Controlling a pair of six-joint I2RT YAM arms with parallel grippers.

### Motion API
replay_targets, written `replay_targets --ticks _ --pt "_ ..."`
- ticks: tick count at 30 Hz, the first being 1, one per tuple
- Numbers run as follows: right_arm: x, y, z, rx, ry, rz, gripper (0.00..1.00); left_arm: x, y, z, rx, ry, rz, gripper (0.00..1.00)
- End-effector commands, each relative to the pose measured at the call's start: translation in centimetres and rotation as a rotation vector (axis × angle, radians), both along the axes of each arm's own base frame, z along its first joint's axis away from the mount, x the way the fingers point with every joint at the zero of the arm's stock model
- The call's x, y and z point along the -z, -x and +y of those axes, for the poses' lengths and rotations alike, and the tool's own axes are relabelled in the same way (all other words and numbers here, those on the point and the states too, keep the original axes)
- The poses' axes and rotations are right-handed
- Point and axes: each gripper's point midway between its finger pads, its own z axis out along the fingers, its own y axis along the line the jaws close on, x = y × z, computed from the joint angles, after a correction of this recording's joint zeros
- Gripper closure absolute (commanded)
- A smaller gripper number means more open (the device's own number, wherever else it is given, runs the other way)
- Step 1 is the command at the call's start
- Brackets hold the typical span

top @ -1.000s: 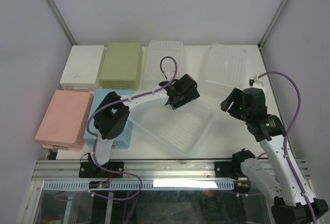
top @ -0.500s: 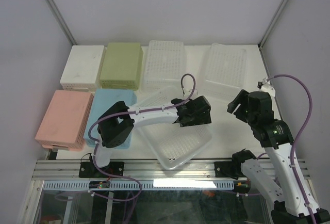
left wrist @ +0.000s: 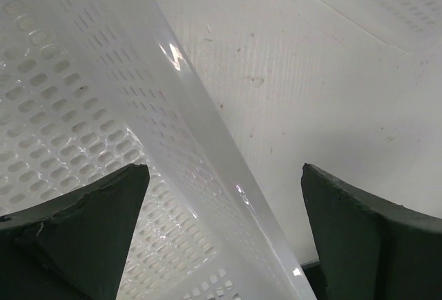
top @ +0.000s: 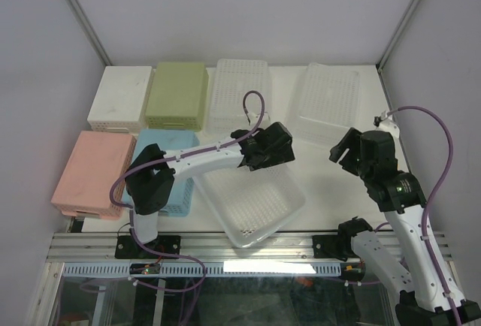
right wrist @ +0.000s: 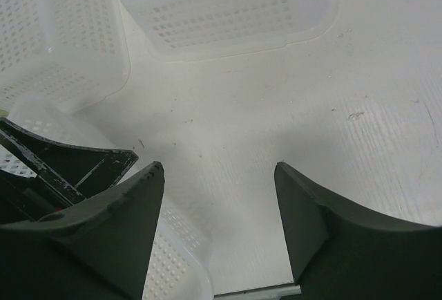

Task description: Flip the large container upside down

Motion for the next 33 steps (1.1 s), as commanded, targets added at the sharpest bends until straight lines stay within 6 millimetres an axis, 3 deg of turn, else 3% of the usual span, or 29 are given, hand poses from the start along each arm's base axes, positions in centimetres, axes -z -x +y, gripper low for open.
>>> replay_targets --ticks 1,7,12,17,25,33 --pt "-0.9 -1.4 0.9 -0.021 -0.033 -0.046 0.32 -1.5 -1.7 0.1 -0.090 0.040 -0.042 0.01" --pt "-1.1 -1.5 1.0 -0.019 -0.035 -0.051 0.32 -0.7 -1.7 0.1 -0.104 0.024 -0.035 0.15" --pt "-1.0 -1.4 0.7 -0.008 -0.025 -0.040 0.32 -0.7 -1.5 0.2 -0.101 0.024 -0.029 0.50" --pt "-1.2 -1.5 0.7 -0.005 -0.024 -0.045 0.32 -2.3 -1.1 0.1 -0.076 0.052 -0.039 0.67" --pt "-4.9 -2.5 -0.1 0.014 0.015 -0.114 0.32 -9.4 1.9 -1.5 0.054 0.259 -0.014 1.00" --pt "-13.3 -3.3 -2.1 0.107 0.065 -0.266 0.30 -17.3 3.6 -3.6 0.178 0.501 -0.048 1.00"
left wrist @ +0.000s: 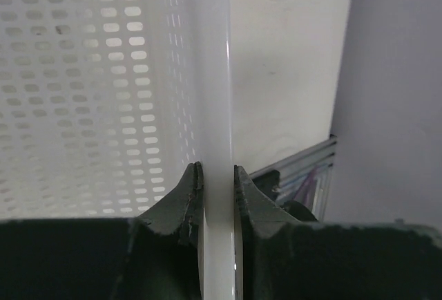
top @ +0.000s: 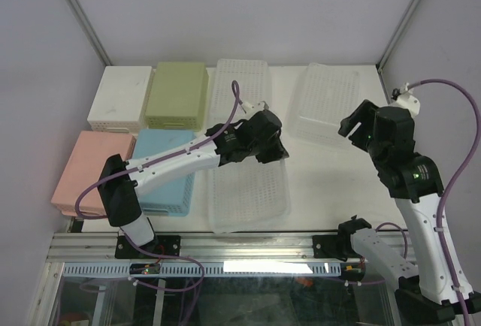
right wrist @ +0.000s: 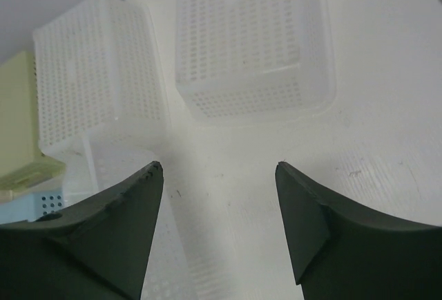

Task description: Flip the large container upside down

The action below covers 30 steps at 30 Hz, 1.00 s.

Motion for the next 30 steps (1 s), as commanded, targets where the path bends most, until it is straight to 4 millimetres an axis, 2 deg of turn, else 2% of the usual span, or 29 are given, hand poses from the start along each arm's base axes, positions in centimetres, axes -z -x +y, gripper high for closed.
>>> replay_targets --ticks 1,3,6,10,13,16,19,24,30 --pt "-6.4 -0.5 -1.9 0.083 0.036 -0.156 0.30 -9.5 0.5 -3.4 0.115 0.320 -0.084 1.00" --pt "-8.1 -0.6 -2.1 0.098 0.033 -0.190 0.30 -11.7 0.8 -4.1 0.143 0.409 -0.101 1.00" --pt "-9.8 -0.9 -2.2 0.106 0.026 -0.222 0.30 -14.0 1.3 -4.7 0.199 0.524 -0.100 1.00" --pt "-10.7 -1.1 -2.1 0.108 0.013 -0.243 0.30 -16.1 2.0 -4.9 0.266 0.660 -0.070 1.00" --pt "-10.8 -0.9 -2.2 0.115 0.010 -0.249 0.30 -16.9 2.2 -4.5 0.310 0.791 -0.038 1.00" --pt "-10.8 -0.7 -2.3 0.121 0.008 -0.253 0.30 -16.8 2.3 -3.8 0.357 0.908 -0.001 1.00" --pt "-10.8 -0.5 -2.4 0.123 0.007 -0.258 0.30 -15.9 2.4 -3.4 0.381 0.952 0.040 1.00" --pt "-10.4 -0.5 -2.4 0.123 0.007 -0.249 0.31 -15.6 2.9 -2.4 0.417 1.042 0.071 1.00" --pt "-9.7 -0.8 -2.0 0.110 -0.006 -0.238 0.31 -16.0 3.0 -0.4 0.448 1.182 0.081 1.00"
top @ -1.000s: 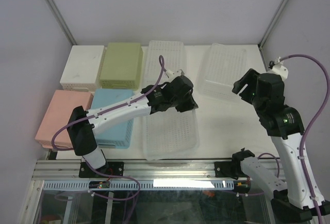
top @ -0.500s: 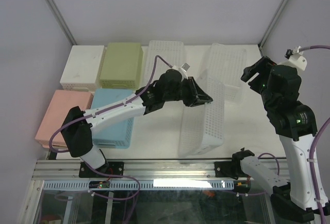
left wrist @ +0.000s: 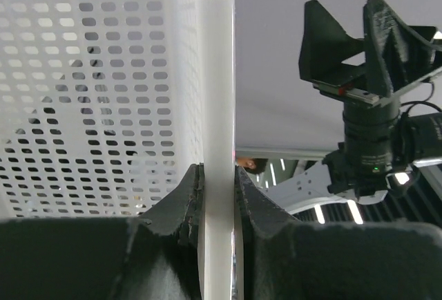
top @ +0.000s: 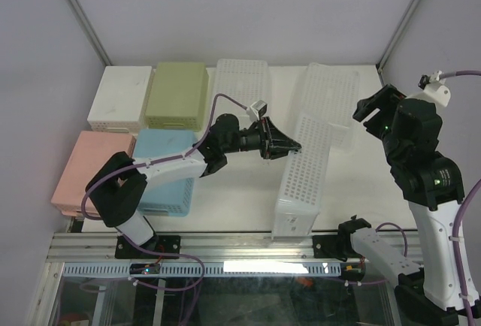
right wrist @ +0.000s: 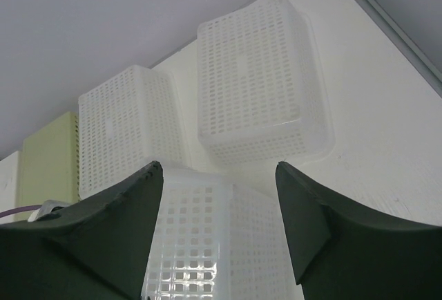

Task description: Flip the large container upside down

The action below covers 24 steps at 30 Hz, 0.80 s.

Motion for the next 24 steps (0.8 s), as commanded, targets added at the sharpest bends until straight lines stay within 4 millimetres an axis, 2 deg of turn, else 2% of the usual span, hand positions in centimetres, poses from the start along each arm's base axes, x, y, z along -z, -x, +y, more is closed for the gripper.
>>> replay_targets --ticks 1,5,17,24 --pt "-0.3 -0.4 0.0 0.009 -0.015 -0.029 0.31 -6.5 1.7 2.3 0.085 0.287 -0.080 1.00" --pt "0.1 -0.6 0.3 0.002 -0.018 -0.018 0.31 -5.3 1.5 2.7 0.111 0.322 -0.050 1.00" --pt "1.7 -0.7 0.8 -0.015 -0.028 0.022 0.31 1.5 -0.1 4.5 0.078 0.290 0.037 1.00" --pt "3.6 -0.8 1.6 -0.049 -0.049 0.053 0.31 5.6 -0.8 5.7 0.064 0.220 0.069 1.00"
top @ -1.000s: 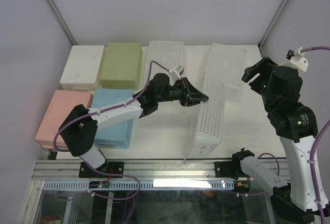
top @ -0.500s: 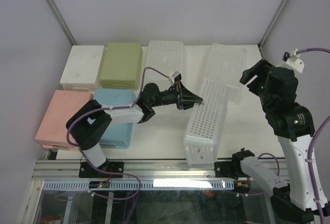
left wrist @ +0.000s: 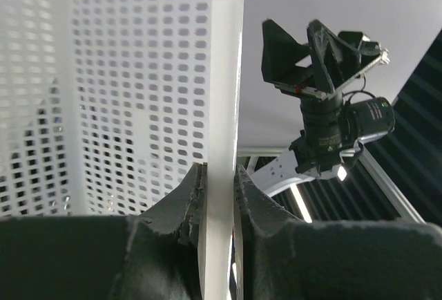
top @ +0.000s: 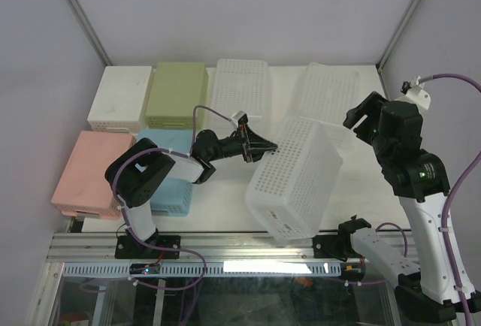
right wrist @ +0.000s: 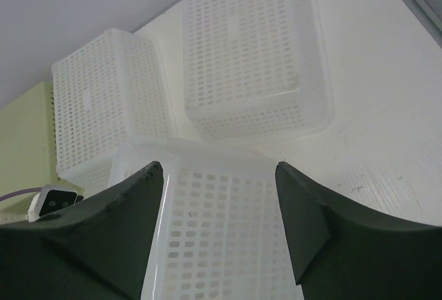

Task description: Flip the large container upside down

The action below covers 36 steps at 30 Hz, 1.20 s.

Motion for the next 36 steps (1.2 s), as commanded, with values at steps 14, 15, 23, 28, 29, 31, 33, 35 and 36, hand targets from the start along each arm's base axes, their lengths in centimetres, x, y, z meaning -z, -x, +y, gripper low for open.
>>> replay_targets --ticks 14,15,23,28,29,31,33,35,36 --pt "2.0 -1.2 2.0 -0.072 -0.056 0.012 0.31 5.9 -0.1 2.5 0.038 -0.123 -0.026 1.00" --pt "2.1 -1.3 2.1 -0.074 -0.056 0.015 0.31 6.3 -0.2 2.6 0.037 -0.133 -0.025 1.00" --pt "3.0 -1.6 2.5 -0.088 -0.060 0.037 0.31 7.8 -0.6 2.5 0.027 -0.170 -0.041 1.00" --pt "3.3 -1.4 2.4 -0.088 -0.058 0.042 0.31 8.6 -3.0 2.6 -0.012 -0.221 -0.069 0.91" --pt "3.2 -1.3 2.4 -0.089 -0.058 0.043 0.31 8.8 -3.6 2.6 -0.021 -0.236 -0.075 0.82" --pt "3.3 -1.2 2.5 -0.094 -0.057 0.046 0.31 9.2 -4.9 2.7 -0.046 -0.279 -0.106 0.50" --pt "3.3 -0.9 2.5 -0.101 -0.056 0.051 0.30 10.5 -6.3 2.9 -0.070 -0.371 -0.123 0.23" --pt "3.5 -0.5 2.7 -0.121 -0.056 0.067 0.29 10.9 -7.5 3.1 -0.095 -0.461 -0.164 0.05" --pt "3.6 -0.1 2.9 -0.134 -0.057 0.080 0.29 11.0 -8.1 3.2 -0.109 -0.512 -0.180 0.01"
